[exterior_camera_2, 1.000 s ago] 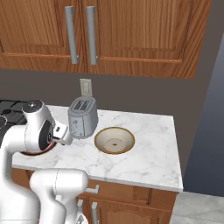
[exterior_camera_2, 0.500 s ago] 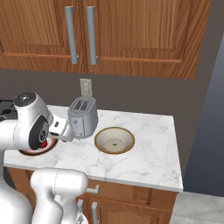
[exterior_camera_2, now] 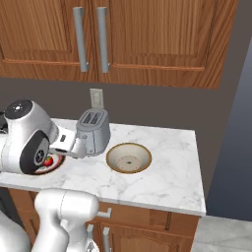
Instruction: Place the shrimp on the plate and place the tomato on the same plate.
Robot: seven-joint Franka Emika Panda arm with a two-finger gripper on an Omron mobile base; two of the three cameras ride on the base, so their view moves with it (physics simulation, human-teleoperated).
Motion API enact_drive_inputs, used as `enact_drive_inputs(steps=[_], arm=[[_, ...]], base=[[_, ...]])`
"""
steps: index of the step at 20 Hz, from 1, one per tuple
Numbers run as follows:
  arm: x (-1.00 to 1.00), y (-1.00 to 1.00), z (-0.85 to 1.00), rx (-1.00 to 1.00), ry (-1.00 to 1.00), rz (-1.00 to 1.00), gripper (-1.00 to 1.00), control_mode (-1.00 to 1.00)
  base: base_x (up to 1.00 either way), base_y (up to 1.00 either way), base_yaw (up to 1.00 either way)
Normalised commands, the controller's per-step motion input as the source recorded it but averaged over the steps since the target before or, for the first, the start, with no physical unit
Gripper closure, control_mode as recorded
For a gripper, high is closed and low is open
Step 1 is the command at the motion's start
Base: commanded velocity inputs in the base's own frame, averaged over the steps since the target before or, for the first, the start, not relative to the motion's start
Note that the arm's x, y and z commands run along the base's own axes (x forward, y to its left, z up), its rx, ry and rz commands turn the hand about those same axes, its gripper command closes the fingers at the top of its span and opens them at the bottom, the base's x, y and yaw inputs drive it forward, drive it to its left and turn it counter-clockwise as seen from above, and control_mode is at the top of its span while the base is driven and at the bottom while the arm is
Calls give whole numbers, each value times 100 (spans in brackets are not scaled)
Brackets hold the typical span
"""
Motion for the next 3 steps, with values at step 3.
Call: enact_drive_inputs(steps=[3], arm=[[0,-30,5,0,-2,1,-100,-100]], base=[[0,0,0]])
